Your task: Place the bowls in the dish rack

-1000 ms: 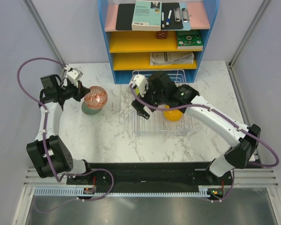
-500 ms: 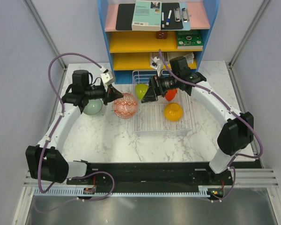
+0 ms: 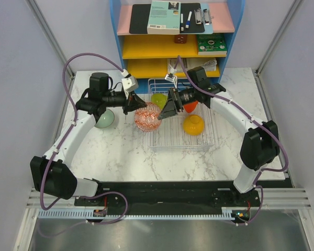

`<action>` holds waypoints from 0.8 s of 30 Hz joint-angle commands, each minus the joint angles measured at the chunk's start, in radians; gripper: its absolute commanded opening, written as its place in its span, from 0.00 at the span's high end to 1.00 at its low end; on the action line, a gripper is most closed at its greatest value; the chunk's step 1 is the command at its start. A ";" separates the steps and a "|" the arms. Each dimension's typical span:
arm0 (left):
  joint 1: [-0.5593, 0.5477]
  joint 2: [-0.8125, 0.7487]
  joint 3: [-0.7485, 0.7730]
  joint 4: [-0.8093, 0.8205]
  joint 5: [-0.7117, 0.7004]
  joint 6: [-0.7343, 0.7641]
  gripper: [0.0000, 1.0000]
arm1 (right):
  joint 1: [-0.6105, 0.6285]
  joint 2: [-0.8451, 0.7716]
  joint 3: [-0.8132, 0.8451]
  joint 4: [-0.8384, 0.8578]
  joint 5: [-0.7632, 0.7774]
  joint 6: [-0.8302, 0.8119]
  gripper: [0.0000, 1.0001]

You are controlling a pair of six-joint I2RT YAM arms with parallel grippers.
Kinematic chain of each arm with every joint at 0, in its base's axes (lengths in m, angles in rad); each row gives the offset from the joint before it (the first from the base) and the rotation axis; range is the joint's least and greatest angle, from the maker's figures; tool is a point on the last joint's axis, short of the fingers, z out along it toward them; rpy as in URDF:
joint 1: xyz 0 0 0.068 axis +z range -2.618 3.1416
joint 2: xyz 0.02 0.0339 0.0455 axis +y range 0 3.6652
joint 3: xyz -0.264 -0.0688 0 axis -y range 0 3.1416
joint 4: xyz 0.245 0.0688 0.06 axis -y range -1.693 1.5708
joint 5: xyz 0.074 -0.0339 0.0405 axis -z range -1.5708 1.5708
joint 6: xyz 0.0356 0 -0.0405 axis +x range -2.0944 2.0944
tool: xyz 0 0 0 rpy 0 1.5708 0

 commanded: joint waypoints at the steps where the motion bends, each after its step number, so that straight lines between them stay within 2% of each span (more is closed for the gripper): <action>1: -0.011 0.001 0.052 0.025 0.026 -0.043 0.98 | 0.001 0.021 0.005 0.050 -0.077 0.003 0.02; 19: -0.050 -0.008 0.050 0.048 0.066 -0.088 0.98 | 0.004 0.076 0.049 0.057 -0.158 0.030 0.02; 24: -0.064 -0.004 0.049 0.048 0.055 -0.085 0.98 | 0.003 0.062 0.052 0.058 -0.171 0.033 0.06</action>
